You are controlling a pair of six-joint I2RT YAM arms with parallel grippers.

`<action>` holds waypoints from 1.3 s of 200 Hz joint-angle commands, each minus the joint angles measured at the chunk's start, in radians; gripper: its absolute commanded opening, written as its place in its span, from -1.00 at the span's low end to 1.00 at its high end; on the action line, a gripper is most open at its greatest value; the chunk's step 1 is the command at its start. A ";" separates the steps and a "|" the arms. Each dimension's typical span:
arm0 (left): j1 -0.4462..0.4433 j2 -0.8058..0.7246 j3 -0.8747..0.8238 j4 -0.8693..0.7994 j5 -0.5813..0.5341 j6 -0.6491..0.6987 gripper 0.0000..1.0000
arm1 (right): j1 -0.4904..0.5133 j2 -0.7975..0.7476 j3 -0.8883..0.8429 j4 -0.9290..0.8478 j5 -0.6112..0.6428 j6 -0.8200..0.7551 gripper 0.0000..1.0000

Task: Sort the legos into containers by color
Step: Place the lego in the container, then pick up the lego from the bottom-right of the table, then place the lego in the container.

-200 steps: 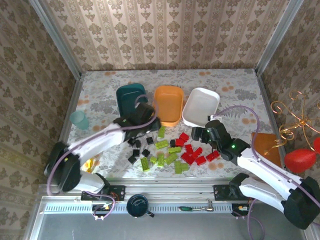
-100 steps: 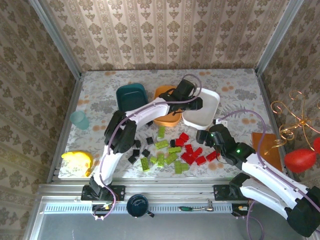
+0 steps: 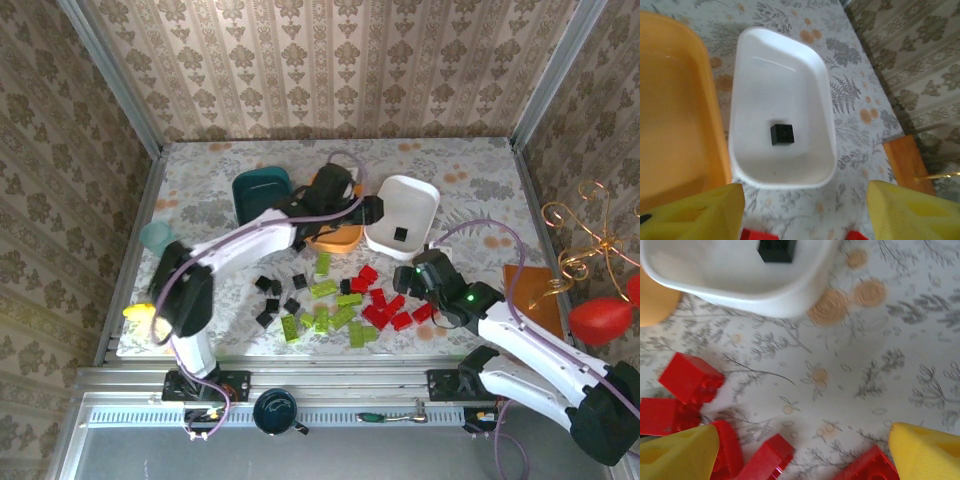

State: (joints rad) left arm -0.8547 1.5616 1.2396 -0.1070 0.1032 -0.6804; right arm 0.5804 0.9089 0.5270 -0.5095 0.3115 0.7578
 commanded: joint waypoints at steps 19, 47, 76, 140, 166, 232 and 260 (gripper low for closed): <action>-0.048 -0.264 -0.323 0.053 -0.185 -0.027 0.46 | -0.007 -0.044 -0.073 -0.140 0.064 0.282 0.77; -0.057 -0.413 -0.487 0.068 -0.233 -0.061 0.99 | -0.007 -0.067 -0.114 -0.153 0.066 0.443 0.71; -0.058 -0.500 -0.569 0.066 -0.256 -0.079 1.00 | -0.007 -0.045 -0.139 -0.106 0.039 0.524 0.63; -0.056 -0.609 -0.628 0.017 -0.328 -0.071 1.00 | -0.007 0.141 -0.104 -0.053 -0.008 0.517 0.50; -0.050 -0.643 -0.653 0.015 -0.333 -0.071 1.00 | -0.009 0.181 -0.081 -0.053 -0.006 0.471 0.29; 0.000 -0.772 -0.706 -0.029 -0.292 -0.064 1.00 | -0.096 0.126 0.063 0.005 -0.137 0.136 -0.38; 0.000 -0.837 -0.734 -0.060 -0.307 -0.065 1.00 | -0.068 0.227 0.274 0.042 -0.235 -0.066 -0.40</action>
State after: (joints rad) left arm -0.8612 0.7734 0.5304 -0.1204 -0.1955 -0.7414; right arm 0.4908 1.0721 0.6403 -0.5575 0.1856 0.9203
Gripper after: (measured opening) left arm 0.999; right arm 0.330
